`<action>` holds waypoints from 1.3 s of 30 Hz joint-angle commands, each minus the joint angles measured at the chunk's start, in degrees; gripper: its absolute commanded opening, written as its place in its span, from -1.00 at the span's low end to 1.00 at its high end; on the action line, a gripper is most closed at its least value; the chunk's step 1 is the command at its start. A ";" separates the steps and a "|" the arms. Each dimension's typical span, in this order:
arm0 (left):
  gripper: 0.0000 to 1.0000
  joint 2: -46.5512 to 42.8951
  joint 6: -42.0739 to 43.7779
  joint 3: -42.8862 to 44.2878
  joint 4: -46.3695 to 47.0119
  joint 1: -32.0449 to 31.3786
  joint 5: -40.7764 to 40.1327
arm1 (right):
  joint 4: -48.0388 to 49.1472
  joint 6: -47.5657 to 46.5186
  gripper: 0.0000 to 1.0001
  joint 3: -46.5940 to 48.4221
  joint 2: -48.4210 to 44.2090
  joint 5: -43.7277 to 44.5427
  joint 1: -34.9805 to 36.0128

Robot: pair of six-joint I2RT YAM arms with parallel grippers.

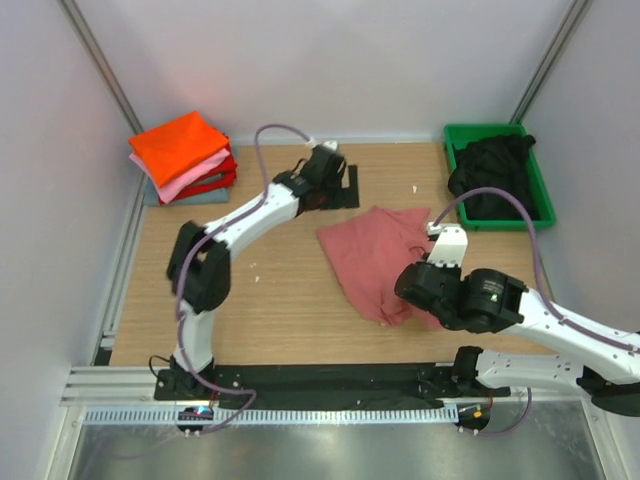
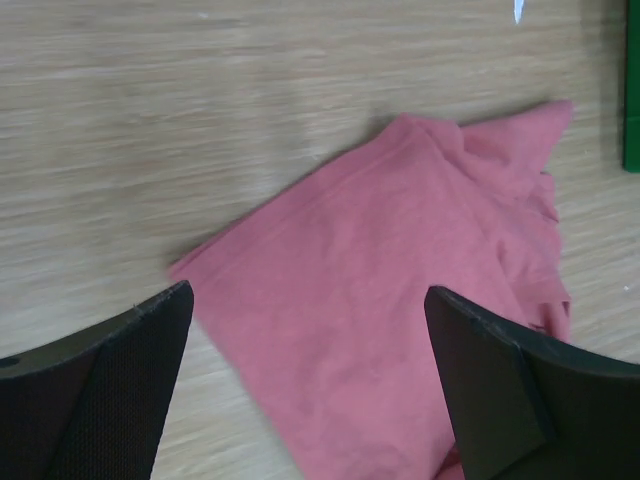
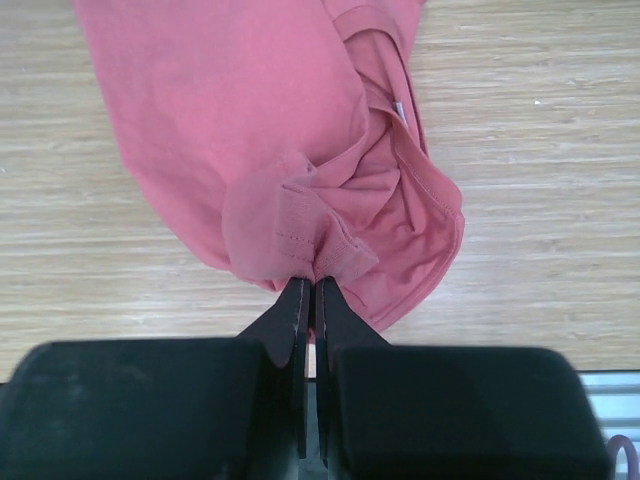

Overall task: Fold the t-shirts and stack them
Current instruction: Flatten the tshirt out

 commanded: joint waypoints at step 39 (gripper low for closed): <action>-1.00 32.38 3.50 43.75 -10.54 -2.85 -0.54 | 4.41 0.86 -0.97 -1.88 -1.73 7.73 0.03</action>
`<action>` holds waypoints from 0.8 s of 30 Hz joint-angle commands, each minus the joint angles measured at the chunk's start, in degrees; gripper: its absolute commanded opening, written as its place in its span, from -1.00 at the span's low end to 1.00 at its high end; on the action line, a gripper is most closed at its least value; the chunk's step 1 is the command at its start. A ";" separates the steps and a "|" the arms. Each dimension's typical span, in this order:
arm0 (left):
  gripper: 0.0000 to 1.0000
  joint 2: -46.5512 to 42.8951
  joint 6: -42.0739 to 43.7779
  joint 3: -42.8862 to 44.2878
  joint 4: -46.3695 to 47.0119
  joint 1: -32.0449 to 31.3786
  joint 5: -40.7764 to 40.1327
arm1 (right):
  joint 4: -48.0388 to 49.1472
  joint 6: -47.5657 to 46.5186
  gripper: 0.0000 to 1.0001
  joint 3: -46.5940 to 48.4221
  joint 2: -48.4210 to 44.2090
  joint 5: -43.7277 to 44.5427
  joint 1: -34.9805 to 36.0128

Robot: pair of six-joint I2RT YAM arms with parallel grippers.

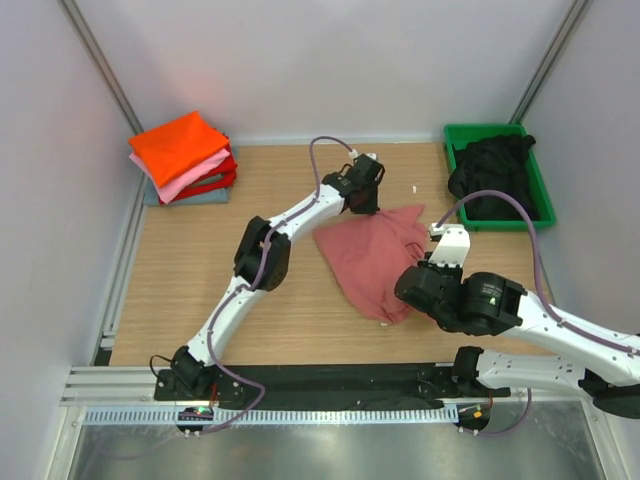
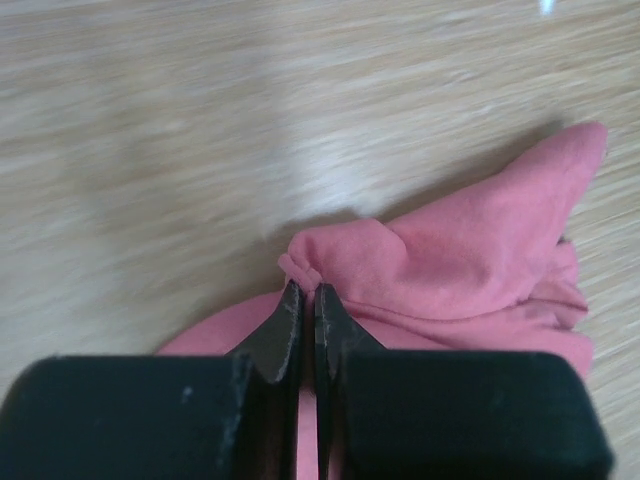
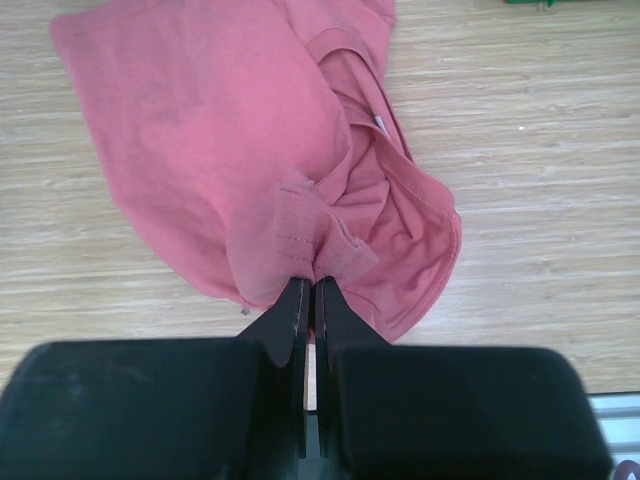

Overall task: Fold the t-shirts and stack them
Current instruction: Flatten the tshirt out

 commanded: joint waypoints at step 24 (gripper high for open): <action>-0.09 -71.74 9.31 -49.96 -16.36 -0.10 -21.78 | -5.16 -13.47 -0.98 32.62 2.76 11.79 0.03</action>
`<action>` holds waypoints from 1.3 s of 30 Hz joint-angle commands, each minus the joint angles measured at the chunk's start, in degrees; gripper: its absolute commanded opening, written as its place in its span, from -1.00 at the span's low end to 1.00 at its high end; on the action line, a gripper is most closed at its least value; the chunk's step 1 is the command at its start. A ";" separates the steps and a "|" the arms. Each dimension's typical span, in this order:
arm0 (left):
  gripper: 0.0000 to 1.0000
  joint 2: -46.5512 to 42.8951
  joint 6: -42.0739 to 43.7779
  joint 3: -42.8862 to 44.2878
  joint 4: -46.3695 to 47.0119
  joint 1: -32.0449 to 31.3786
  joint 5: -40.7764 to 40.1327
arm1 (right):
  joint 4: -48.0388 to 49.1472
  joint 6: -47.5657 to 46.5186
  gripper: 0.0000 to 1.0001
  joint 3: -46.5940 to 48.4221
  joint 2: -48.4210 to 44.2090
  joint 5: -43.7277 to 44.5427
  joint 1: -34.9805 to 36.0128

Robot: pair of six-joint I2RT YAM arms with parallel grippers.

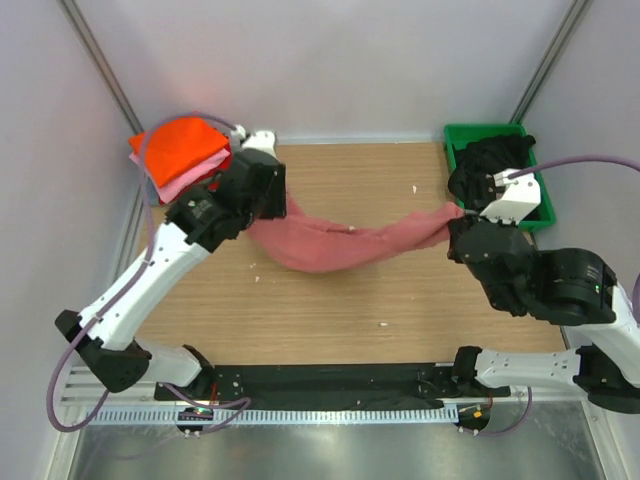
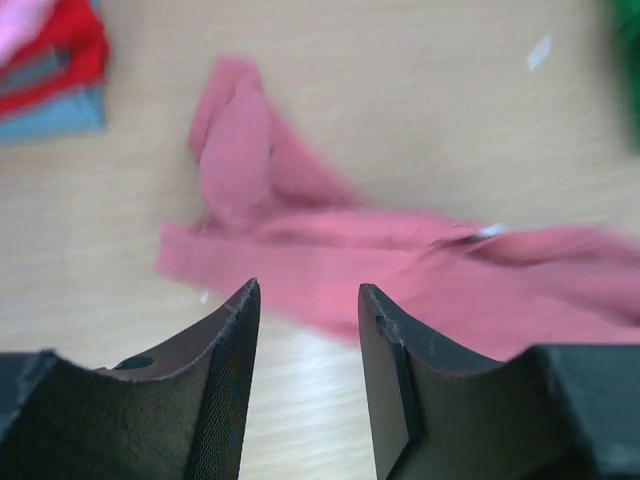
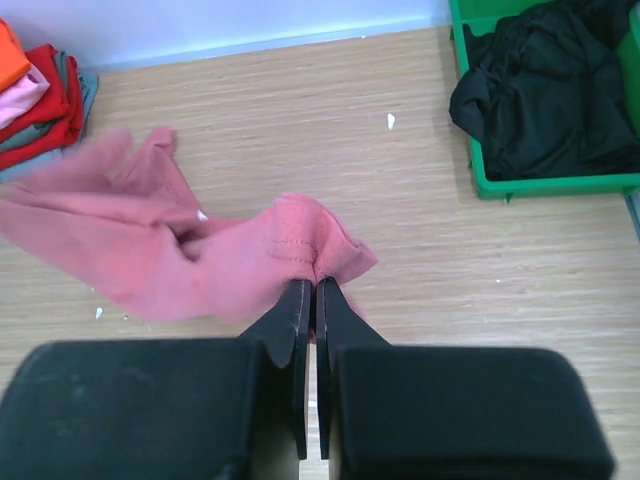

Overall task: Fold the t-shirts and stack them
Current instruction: Flatten the tshirt out

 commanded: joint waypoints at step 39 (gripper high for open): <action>0.22 12.29 -17.38 -39.99 27.07 -2.54 7.54 | 8.89 3.90 -0.98 -27.44 -3.16 -8.73 -0.06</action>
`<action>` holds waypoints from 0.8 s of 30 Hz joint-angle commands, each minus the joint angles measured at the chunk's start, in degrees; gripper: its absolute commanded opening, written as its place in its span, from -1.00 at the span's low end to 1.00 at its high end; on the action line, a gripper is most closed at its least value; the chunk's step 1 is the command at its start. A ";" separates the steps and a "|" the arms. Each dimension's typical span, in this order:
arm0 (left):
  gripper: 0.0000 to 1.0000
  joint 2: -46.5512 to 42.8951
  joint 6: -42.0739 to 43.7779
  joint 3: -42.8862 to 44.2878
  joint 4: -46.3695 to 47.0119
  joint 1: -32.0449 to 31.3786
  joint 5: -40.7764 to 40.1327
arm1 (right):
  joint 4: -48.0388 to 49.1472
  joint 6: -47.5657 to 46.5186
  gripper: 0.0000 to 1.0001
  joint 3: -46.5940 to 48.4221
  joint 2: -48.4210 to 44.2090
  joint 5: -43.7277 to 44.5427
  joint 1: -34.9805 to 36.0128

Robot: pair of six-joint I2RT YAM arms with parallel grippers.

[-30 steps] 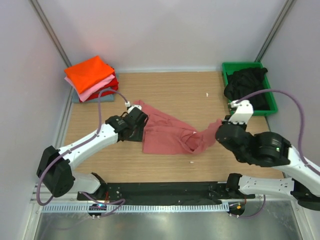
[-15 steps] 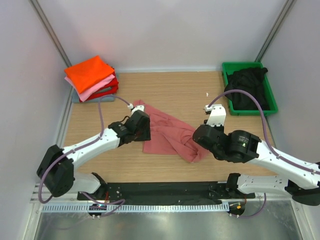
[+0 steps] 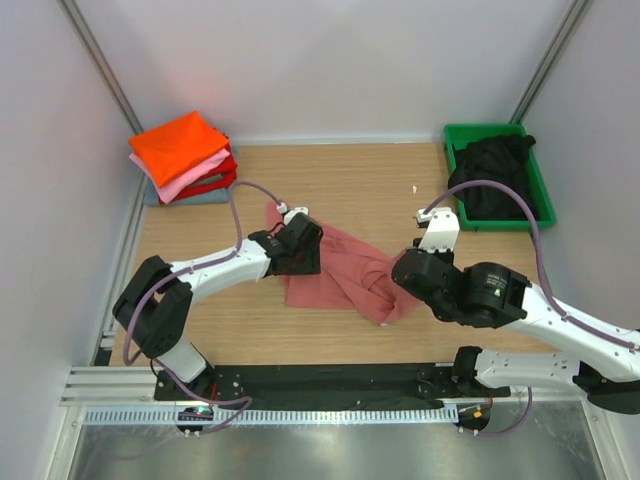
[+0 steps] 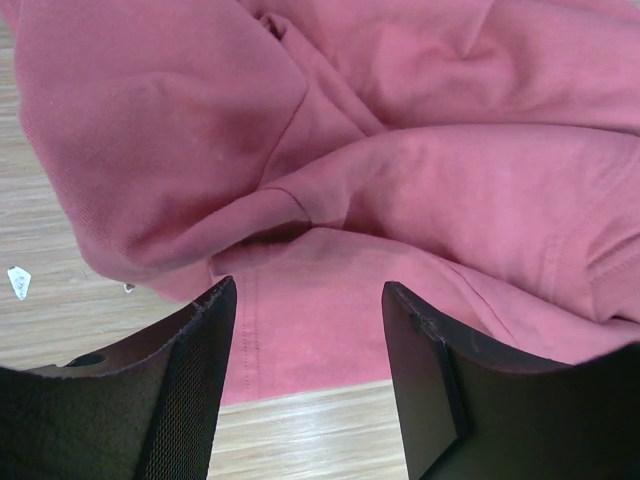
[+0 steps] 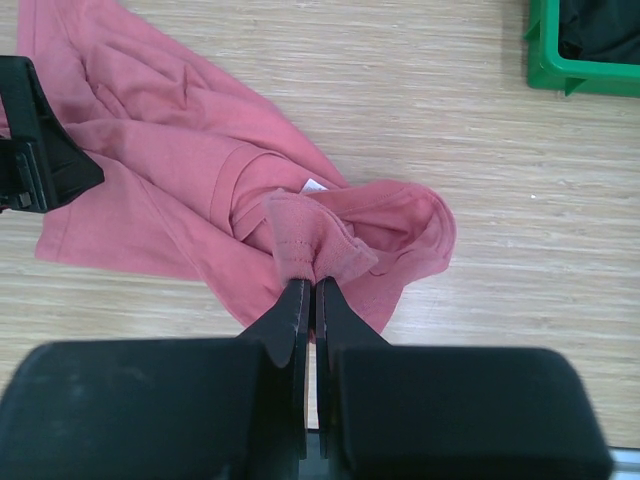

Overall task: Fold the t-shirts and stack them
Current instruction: Flatten the tshirt out

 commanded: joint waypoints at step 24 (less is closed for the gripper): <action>0.18 5.13 2.23 6.67 -4.81 -1.21 -10.61 | 2.52 -0.04 -0.97 -2.44 -0.97 1.19 0.09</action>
